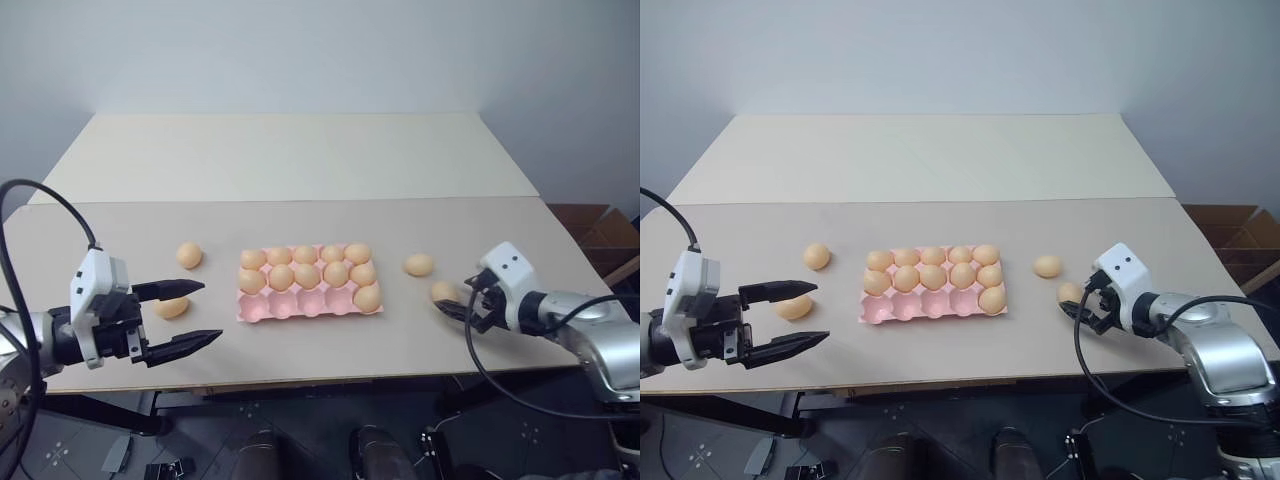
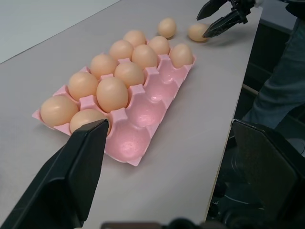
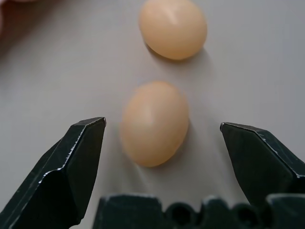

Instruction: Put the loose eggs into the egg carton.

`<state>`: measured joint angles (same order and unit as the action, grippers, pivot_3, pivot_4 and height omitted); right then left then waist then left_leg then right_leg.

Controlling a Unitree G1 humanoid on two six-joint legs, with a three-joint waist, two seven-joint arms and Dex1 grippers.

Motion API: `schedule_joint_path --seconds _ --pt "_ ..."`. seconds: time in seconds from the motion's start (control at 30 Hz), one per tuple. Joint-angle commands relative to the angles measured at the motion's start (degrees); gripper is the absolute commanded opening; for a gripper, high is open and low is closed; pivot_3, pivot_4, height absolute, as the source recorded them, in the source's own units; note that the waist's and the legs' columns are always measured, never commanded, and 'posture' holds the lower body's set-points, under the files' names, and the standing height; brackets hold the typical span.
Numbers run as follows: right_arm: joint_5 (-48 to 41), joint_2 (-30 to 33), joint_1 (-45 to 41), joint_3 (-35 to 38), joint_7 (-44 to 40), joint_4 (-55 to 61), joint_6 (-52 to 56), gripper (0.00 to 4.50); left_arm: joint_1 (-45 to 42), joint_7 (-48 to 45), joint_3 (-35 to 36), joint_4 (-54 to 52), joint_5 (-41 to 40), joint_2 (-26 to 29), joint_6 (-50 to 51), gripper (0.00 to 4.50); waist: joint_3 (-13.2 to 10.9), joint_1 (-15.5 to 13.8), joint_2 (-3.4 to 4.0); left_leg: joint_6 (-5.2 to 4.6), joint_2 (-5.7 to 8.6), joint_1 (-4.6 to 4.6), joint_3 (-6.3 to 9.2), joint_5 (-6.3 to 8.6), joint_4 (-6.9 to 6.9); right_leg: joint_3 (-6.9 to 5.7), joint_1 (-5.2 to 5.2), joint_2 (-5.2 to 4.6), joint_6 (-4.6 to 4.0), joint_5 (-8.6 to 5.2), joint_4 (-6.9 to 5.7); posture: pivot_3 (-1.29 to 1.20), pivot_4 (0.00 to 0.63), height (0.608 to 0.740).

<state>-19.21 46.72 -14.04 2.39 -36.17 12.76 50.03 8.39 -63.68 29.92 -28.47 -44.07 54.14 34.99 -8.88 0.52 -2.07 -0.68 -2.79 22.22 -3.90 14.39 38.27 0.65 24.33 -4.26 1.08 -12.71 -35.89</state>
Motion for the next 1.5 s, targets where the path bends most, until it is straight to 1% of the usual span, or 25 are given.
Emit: schedule_joint_path --seconds 0.03,0.07,0.1,0.17,0.2,0.23,0.33,0.4,0.47,0.57,0.67,0.77,0.87,0.97,1.1,1.13,1.17,1.23,1.3,1.33,1.43,1.5 --pt "1.4 -1.8 -2.1 0.1 2.4 -1.3 0.3 4.11 -0.1 -0.1 0.8 -1.1 0.0 0.3 -1.3 4.5 0.0 0.0 0.0 0.0 0.0 0.02 0.0 0.0 0.0 0.01 0.01 0.0 0.02 0.01 0.01 0.0 0.15 0.74" --pt "1.7 -2.4 -2.3 0.1 2.7 -1.2 -0.2 3.91 0.0 -0.1 0.9 -1.0 0.0 0.2 -1.3 4.5 0.0 0.0 0.0 0.0 0.01 0.03 0.0 0.0 0.0 0.0 0.01 0.0 0.02 0.01 0.03 0.0 0.15 0.74" --pt "1.7 -3.0 -2.5 0.2 3.1 -1.0 -0.2 3.6 0.0 -0.1 1.0 -1.0 0.1 0.2 -1.3 4.5 0.0 0.0 0.0 0.0 0.01 0.04 0.0 0.0 0.0 0.0 0.02 -0.01 0.04 0.02 0.03 0.0 0.15 0.74" --pt "1.6 -3.6 -2.9 0.8 3.7 0.1 0.2 2.92 0.0 0.0 0.9 -0.9 0.2 0.2 -1.4 4.5 0.0 0.1 0.0 -0.01 0.01 0.04 0.0 0.0 0.0 0.0 0.01 -0.01 0.04 0.03 0.04 0.0 0.15 0.74" --pt "1.3 -3.6 -3.1 1.2 3.9 1.6 0.9 2.51 -0.1 0.1 0.8 -0.7 0.4 0.2 -1.5 4.5 0.0 0.1 0.0 -0.01 0.01 0.03 0.0 0.0 0.0 0.0 0.01 -0.01 0.05 0.03 0.03 0.0 0.15 0.74" --pt "0.5 -3.4 -3.0 1.7 3.7 4.6 1.6 2.2 -0.1 0.1 0.9 -0.6 0.6 0.2 -1.6 4.5 0.0 0.1 0.01 0.0 0.01 0.03 -0.01 0.0 0.0 0.01 0.01 -0.01 0.05 0.03 0.03 0.0 0.15 0.74" --pt "-2.2 -4.0 -4.6 1.8 3.7 11.6 4.9 2.2 -0.2 -0.2 1.1 0.2 1.0 0.2 -1.9 4.5 0.0 0.1 0.01 0.0 -0.02 0.0 0.0 0.0 0.0 -0.01 0.02 0.01 0.05 0.03 -0.02 0.0 0.15 0.74" --pt "-4.5 -7.2 -8.6 -1.3 4.8 16.3 8.4 2.2 0.3 -0.2 1.5 0.1 1.1 -0.1 -2.0 4.5 0.0 0.6 0.01 0.0 -0.05 -0.01 0.01 0.0 0.0 0.0 0.04 0.05 0.05 0.03 -0.03 0.0 0.15 0.74" --pt "-5.0 -9.8 -11.1 -4.6 5.5 18.5 10.3 2.2 0.7 -0.1 1.6 -0.1 1.3 -0.4 -2.1 4.5 0.0 1.0 0.01 0.0 -0.15 -0.06 0.05 0.0 0.0 0.08 0.03 0.18 0.07 0.03 -0.04 0.0 0.15 0.74" --pt "-4.1 -14.8 -13.4 -11.0 7.5 19.1 11.3 2.2 1.3 0.3 1.9 -0.7 1.1 -0.7 -2.1 4.5 0.0 0.5 -0.01 0.0 -0.17 -0.08 0.09 0.0 -0.05 -0.02 0.03 0.21 -0.04 0.03 -0.08 0.0 0.15 0.74" --pt "-2.6 -17.9 -14.5 -15.5 9.3 18.2 11.4 2.2 2.1 0.9 2.5 -1.2 1.2 -0.9 -2.3 4.5 0.0 0.1 0.0 0.0 -0.14 0.03 0.08 0.0 -0.06 -0.05 0.12 0.16 -0.08 0.04 -0.07 0.0 0.15 0.74" --pt "-0.8 -18.2 -14.7 -19.4 9.6 16.9 10.8 2.2 2.8 1.3 3.3 -1.8 1.1 -1.0 -2.3 4.5 0.0 0.1 0.0 0.01 -0.02 0.1 0.02 0.0 -0.06 -0.05 0.14 -0.03 -0.05 0.05 -0.01 0.0 0.15 0.74" --pt "0.5 -18.3 -15.2 -21.0 9.7 15.9 10.6 2.2 3.3 1.5 3.7 -2.0 0.9 -0.9 -2.4 4.5 0.0 0.1 -0.02 0.0 0.02 0.09 -0.01 0.0 -0.05 -0.03 0.08 -0.08 -0.04 0.06 0.09 0.0 0.15 0.74" --pt "-0.2 -18.9 -16.2 -19.0 9.5 17.2 11.7 2.94 3.5 1.6 4.0 -2.2 0.8 -0.8 -2.4 4.5 0.0 0.2 -0.02 0.01 0.0 0.08 -0.01 0.0 -0.05 -0.04 0.09 -0.05 -0.04 0.06 0.05 0.0 0.15 0.74" --pt "-4.6 -16.6 -15.8 -12.4 6.4 22.4 13.2 4.31 4.0 1.4 5.1 -2.0 0.7 -0.8 -2.4 4.5 0.0 0.1 -0.01 0.0 -0.07 0.06 0.03 0.0 -0.05 -0.08 0.13 0.04 -0.05 0.05 -0.05 0.0 0.15 0.74" --pt "-5.8 -15.8 -15.6 -10.8 5.6 23.4 13.5 4.46 4.1 1.3 5.3 -1.9 0.7 -0.9 -2.5 4.5 0.0 0.1 -0.01 0.0 -0.07 0.06 0.04 0.0 -0.06 -0.1 0.12 0.04 -0.05 0.05 -0.05 0.0 0.15 0.74" --pt "-7.2 -14.4 -15.0 -8.7 4.3 24.6 13.4 4.46 4.4 1.0 5.6 -1.7 0.8 -1.0 -2.7 4.5 0.0 0.1 -0.01 0.0 -0.07 0.05 0.05 0.0 -0.06 -0.12 0.1 0.04 -0.05 0.04 -0.04 0.0 0.15 0.74" --pt "-10.6 -9.3 -12.7 -1.8 -0.7 26.2 11.9 4.46 5.2 -0.6 6.7 -0.3 1.2 -1.0 -3.9 4.5 0.0 0.1 -0.01 0.0 -0.06 0.06 0.04 0.0 -0.06 -0.11 0.1 0.01 -0.05 0.04 0.0 0.0 0.15 0.74" --pt "-12.5 -4.7 -9.3 3.9 -6.0 25.3 7.9 4.46 5.8 -2.2 7.7 1.0 1.5 -1.1 -5.4 4.5 0.0 -0.2 -0.01 0.0 -0.03 0.09 0.03 0.01 -0.07 -0.14 0.08 -0.04 -0.02 0.02 0.08 0.0 0.15 0.74" --pt "-13.2 -3.3 -8.0 5.4 -7.6 24.6 6.4 4.46 5.9 -2.6 7.9 1.4 1.6 -1.2 -5.9 4.5 0.0 -0.3 -0.02 -0.01 -0.01 0.08 0.02 0.02 -0.07 -0.14 0.04 -0.07 -0.01 -0.01 0.13 0.0 0.15 0.74" --pt "-11.6 0.9 -1.4 9.7 -15.7 21.6 -5.0 4.46 6.5 -4.5 9.0 3.3 2.3 -1.2 -8.0 4.5 0.0 -0.2 -0.03 -0.02 -0.02 0.05 0.0 0.03 -0.07 -0.12 0.02 -0.04 -0.17 -0.11 0.15 0.0 0.15 0.74" --pt "-10.4 3.1 4.6 13.5 -24.2 17.9 -16.0 4.46 6.9 -6.3 10.0 4.9 2.3 -1.1 -9.0 4.5 0.0 -0.2 -0.03 -0.02 -0.03 0.01 0.02 0.03 -0.08 -0.13 0.0 -0.02 -0.16 -0.15 0.11 0.0 0.15 0.74"
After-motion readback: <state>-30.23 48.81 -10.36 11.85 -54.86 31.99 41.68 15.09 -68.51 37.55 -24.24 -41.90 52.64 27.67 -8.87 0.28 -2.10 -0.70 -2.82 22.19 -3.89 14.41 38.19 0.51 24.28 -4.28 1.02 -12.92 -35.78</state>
